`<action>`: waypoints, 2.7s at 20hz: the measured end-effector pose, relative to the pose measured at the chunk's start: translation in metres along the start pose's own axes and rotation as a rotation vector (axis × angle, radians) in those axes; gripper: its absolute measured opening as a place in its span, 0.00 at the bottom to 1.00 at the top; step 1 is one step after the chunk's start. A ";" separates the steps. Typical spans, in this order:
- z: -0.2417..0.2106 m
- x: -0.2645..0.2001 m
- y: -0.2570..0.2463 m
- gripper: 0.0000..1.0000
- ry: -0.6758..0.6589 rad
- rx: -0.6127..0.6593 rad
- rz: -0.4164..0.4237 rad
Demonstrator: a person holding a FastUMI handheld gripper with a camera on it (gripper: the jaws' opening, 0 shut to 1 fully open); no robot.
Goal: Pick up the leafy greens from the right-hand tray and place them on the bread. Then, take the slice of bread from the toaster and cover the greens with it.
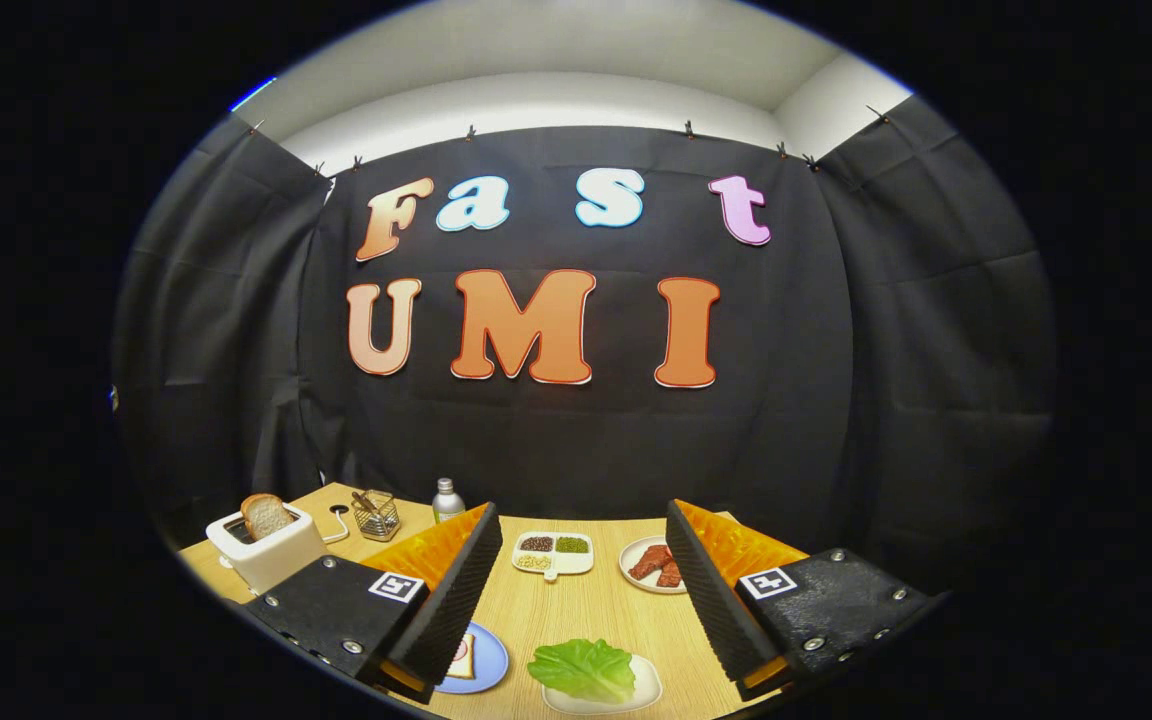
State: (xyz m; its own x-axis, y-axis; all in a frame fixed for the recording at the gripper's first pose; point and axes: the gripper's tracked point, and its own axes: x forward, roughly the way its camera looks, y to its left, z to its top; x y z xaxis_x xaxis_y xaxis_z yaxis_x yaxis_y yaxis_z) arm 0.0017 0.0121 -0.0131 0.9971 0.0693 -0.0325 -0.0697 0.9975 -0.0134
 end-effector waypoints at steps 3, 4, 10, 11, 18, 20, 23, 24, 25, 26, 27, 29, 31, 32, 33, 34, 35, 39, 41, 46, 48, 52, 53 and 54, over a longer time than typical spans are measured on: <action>-0.011 0.003 0.001 0.99 0.011 -0.006 0.003; -0.016 0.003 0.001 0.99 0.020 -0.010 0.004; -0.058 0.012 0.003 0.99 0.078 -0.024 0.017; -0.067 0.014 0.003 0.99 0.091 -0.027 0.018; -0.147 0.024 0.004 0.99 0.219 -0.032 0.039; -0.170 0.027 0.000 0.99 0.253 -0.060 0.041; -0.206 0.029 -0.007 0.99 0.330 -0.086 0.044; -0.217 0.030 -0.008 1.00 0.353 -0.092 0.049; -0.227 0.031 -0.008 0.99 0.377 -0.103 0.052; -0.239 0.030 -0.009 0.99 0.404 -0.114 0.057; -0.248 0.031 -0.009 1.00 0.428 -0.122 0.064; -0.262 0.030 -0.009 1.00 0.466 -0.123 0.078; -0.275 0.031 -0.007 1.00 0.497 -0.128 0.089; -0.283 0.033 -0.005 1.00 0.515 -0.133 0.098; -0.291 0.034 -0.004 1.00 0.538 -0.140 0.106; -0.297 0.033 -0.004 1.00 0.556 -0.146 0.112; -0.302 0.033 -0.004 1.00 0.569 -0.148 0.114; -0.319 0.029 -0.006 1.00 0.613 -0.132 0.106; -0.325 0.029 -0.006 1.00 0.629 -0.123 0.106; -0.334 0.027 -0.004 1.00 0.665 -0.095 0.124; -0.335 0.028 -0.002 0.99 0.668 -0.081 0.130; -0.338 0.028 0.003 0.92 0.687 -0.046 0.139; -0.338 0.029 0.003 0.87 0.692 -0.048 0.139; -0.338 0.028 0.006 0.86 0.694 -0.051 0.143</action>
State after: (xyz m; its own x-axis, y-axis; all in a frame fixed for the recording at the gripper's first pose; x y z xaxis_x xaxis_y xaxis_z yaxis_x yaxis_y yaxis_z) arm 0.0188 0.0146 -0.3522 0.7291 0.1570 -0.6662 -0.2172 0.9761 -0.0078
